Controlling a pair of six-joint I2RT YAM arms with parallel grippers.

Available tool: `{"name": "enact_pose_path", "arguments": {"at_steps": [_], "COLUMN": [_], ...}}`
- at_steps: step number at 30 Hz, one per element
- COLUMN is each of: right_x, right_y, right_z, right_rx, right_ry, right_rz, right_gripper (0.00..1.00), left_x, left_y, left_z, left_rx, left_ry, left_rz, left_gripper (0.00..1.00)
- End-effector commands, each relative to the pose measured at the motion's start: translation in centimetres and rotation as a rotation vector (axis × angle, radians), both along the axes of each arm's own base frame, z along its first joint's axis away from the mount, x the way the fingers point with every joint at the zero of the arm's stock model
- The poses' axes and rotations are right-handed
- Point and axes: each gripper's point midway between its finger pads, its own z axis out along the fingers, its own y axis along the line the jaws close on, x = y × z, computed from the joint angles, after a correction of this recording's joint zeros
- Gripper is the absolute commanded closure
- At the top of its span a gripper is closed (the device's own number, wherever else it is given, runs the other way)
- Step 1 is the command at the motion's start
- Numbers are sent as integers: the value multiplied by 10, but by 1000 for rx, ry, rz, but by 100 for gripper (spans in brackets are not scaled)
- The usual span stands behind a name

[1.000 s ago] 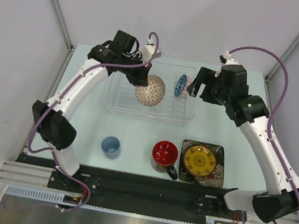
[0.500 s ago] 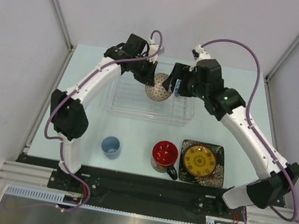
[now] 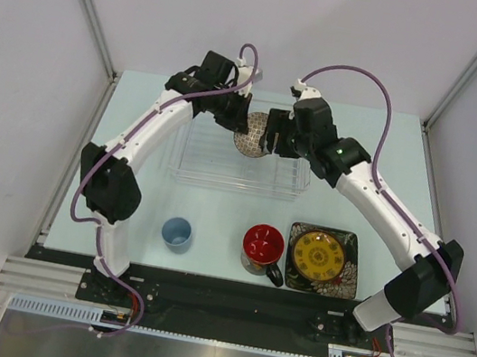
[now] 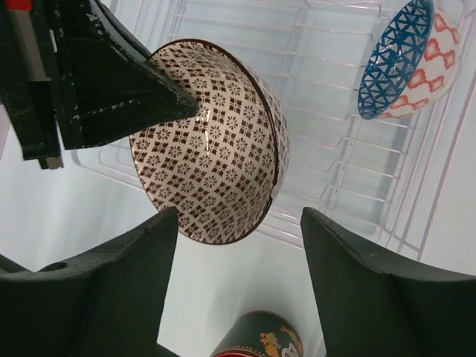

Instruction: Load the mixed dishes into the dish rack

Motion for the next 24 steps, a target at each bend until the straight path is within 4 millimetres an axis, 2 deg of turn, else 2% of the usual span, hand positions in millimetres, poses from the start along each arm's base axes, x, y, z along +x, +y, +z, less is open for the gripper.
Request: {"name": "enact_pose_path", "arguments": {"at_steps": [1, 9, 12, 15, 16, 19, 24], "right_x": [17, 31, 34, 36, 37, 38, 39], "right_y": [1, 5, 2, -1, -2, -7, -12], "right_z": [-5, -10, -11, -9, -7, -8, -15], "right_rx": [-24, -19, -34, -56, -64, -101, -155], "right_ry": [-44, -70, -82, -104, -109, -113, -113], "right_rz": [-32, -63, -80, -90, -94, -105, -113], "right_gripper": [31, 41, 49, 67, 81, 99, 100], "left_x": [-3, -21, -26, -33, -33, -34, -38], "left_y": [-15, -22, -25, -27, -27, -27, -31], "left_z": [41, 48, 49, 48, 44, 45, 54], "left_rx": [-114, -180, -193, -204, -201, -205, -231], "left_ry": [-57, -15, -6, 10, 19, 19, 13], "left_rz": [-16, -46, -62, -74, -74, -75, -96], "left_gripper": [100, 100, 100, 100, 100, 100, 100]}}
